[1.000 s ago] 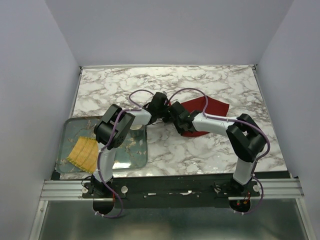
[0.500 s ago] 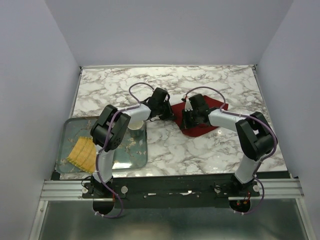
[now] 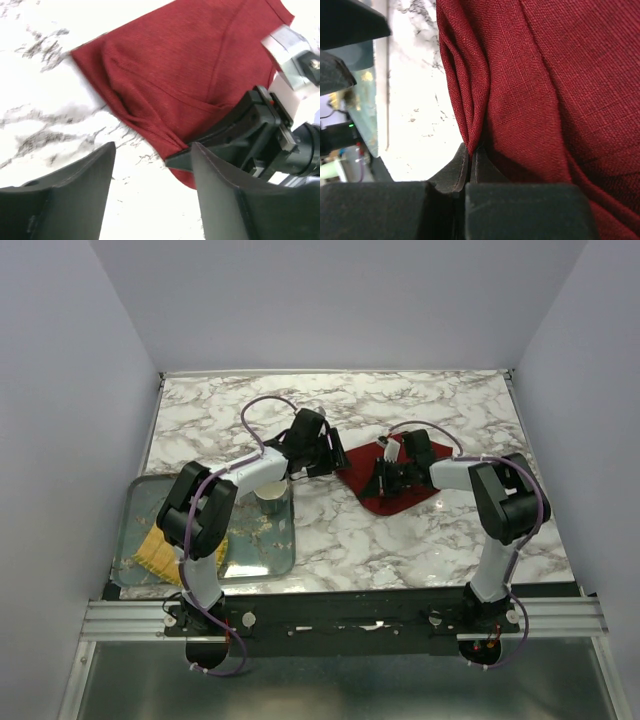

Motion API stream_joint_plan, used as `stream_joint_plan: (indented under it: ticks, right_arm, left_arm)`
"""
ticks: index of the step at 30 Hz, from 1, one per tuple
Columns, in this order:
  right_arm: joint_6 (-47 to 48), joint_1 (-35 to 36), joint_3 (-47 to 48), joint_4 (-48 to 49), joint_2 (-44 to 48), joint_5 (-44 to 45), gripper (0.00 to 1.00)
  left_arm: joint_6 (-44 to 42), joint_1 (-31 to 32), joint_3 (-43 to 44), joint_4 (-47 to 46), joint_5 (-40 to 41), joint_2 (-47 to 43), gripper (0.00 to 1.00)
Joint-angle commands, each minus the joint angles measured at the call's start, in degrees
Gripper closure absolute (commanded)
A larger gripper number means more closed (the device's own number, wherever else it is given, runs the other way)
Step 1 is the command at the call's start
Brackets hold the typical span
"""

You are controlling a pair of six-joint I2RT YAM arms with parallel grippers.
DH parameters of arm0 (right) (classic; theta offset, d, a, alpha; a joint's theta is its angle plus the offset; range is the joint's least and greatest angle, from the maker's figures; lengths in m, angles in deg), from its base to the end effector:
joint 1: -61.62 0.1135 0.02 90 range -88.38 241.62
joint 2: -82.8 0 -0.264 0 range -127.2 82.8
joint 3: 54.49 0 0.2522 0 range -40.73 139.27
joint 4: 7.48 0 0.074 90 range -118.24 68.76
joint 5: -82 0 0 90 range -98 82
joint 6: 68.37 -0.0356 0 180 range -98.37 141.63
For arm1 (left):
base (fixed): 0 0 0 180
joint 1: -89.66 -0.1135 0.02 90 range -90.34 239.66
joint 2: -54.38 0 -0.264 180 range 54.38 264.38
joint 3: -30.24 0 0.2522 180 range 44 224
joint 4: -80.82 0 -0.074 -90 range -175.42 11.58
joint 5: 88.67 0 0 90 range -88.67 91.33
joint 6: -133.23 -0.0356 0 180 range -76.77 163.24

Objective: Fold the napkin, place the utensils inside, and roll it up
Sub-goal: Roll the napkin with the utensil

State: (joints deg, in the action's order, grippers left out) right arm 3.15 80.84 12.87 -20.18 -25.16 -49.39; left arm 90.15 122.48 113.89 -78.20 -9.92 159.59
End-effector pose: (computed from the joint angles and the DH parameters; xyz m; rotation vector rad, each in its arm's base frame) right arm 0.3257 0.1385 0.1198 -0.3323 2.5202 1.1721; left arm 0.3358 -0.2248 0.2019 -0.1979 2.4751 -0.8866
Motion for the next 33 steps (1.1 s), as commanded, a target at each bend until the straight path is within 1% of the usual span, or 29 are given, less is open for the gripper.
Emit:
stream_joint_plan:
  ticks: [1,2,4,5,9,13,15,18,19,21,22,24,25,26,28,33]
  right_arm:
    - [-1.3,-1.4,-4.5,-0.2,-4.9,-4.0,1.0]
    - [-1.6,-2.3,-5.0,1.7,-5.2,-5.5,0.99]
    - [-2.3,-2.6,-5.0,2.3,-6.0,-6.1,0.99]
    - [-2.3,-2.7,-5.0,2.3,-6.1,-5.9,0.99]
    - [-2.8,-2.9,-5.1,2.7,-6.2,-6.2,1.0]
    - [-3.2,-3.4,-5.1,3.2,-6.9,-7.1,0.99]
    - [-3.3,-3.6,-5.1,3.3,-7.3,-7.2,0.99]
    - [-3.4,-3.7,-5.1,3.7,-7.5,-7.6,0.99]
    - [-3.3,-3.7,-5.1,3.9,-7.4,-7.6,0.99]
    - [-3.1,-3.7,-4.9,3.8,-7.3,-7.5,0.99]
    - [-3.1,-3.7,-4.8,3.7,-7.3,-7.5,0.99]
    - [-3.0,-3.6,-4.6,3.6,-7.3,-7.5,0.99]
    - [-2.9,-3.7,-4.6,3.6,-7.3,-7.4,0.99]
    - [-2.9,-3.7,-4.6,3.6,-7.3,-7.3,1.0]
    - [-2.7,-3.6,-4.6,3.6,-7.3,-7.6,0.99]
    - [-2.6,-3.6,-4.6,3.6,-7.1,-7.7,0.99]
  left_arm:
    - [3.1,-0.7,0.0,2.8,3.8,1.5,0.2]
    - [3.4,-0.7,0.5,2.5,3.7,3.1,0.16]
    - [4.5,-0.8,2.6,3.2,3.3,5.1,0.08]
    - [4.8,-0.7,3.2,3.7,3.8,6.6,0.07]
    - [6.8,-0.7,4.5,2.3,3.5,9.3,0.08]
    - [7.8,-0.7,6.2,2.7,3.0,11.6,0.12]
    - [7.6,-0.3,6.8,2.8,4.0,12.2,0.14]
    - [5.7,0.3,8.6,5.0,5.6,13.4,0.23]
    - [5.3,0.5,8.8,5.3,6.4,13.5,0.3]
    - [4.0,0.9,8.9,5.8,7.9,13.5,0.38]
    - [2.7,1.2,9.3,6.3,9.7,13.4,0.46]
    - [1.1,1.6,10.1,8.1,10.8,13.0,0.56]
    - [-0.1,2.2,10.4,8.9,12.5,12.7,0.71]
    - [-0.7,2.7,10.7,10.1,15.2,12.0,0.81]
    - [-1.6,3.6,11.4,11.0,17.2,11.3,1.0]
    - [-1.8,5.3,16.6,15.7,18.8,12.0,1.0]
